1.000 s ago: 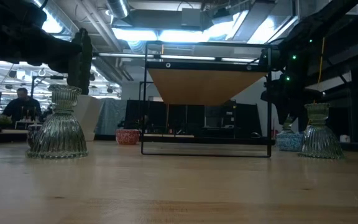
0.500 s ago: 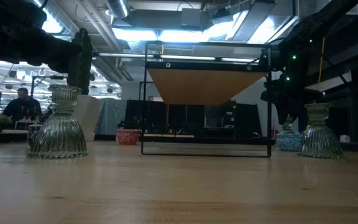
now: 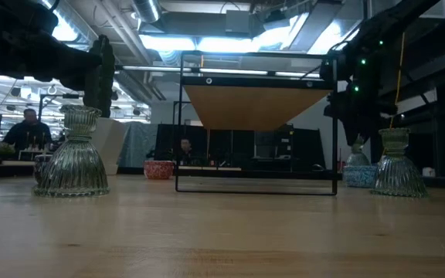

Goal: Pick & Place candle stick holders
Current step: Put the top transparent candle holder on the shelf

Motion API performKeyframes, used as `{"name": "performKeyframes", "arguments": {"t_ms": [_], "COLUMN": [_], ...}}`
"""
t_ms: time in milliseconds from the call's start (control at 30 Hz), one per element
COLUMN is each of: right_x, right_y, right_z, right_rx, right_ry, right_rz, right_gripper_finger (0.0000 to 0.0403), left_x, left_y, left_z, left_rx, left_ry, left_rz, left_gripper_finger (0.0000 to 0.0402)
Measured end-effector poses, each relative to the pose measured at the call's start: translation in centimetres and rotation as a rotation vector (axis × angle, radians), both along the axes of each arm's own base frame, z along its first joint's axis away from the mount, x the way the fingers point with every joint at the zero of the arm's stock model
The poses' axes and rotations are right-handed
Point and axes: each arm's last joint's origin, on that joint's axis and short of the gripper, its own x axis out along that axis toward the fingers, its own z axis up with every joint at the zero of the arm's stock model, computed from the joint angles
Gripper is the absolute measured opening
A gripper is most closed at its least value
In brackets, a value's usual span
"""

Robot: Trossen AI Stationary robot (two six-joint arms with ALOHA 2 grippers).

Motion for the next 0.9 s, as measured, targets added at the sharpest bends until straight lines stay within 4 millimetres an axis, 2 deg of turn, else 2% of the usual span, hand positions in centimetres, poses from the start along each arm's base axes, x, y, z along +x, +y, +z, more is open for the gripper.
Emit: {"name": "performKeyframes", "arguments": {"t_ms": [533, 900], "right_x": [0.8, 0.6], "right_y": [-0.8, -0.3], "right_z": [7.6, 11.7], "right_rx": [-0.044, -0.067], "right_ry": [-0.029, -0.033], "right_rz": [0.069, 0.109], "right_gripper_finger": [0.0190, 0.0190], "left_x": [0.0, 0.0], "left_y": [0.0, 0.0], "left_z": [0.0, 0.0], "left_rx": [0.000, 0.000], "left_ry": [0.000, 0.000], "left_rz": [0.000, 0.000], "left_gripper_finger": [0.0006, 0.0006]}}
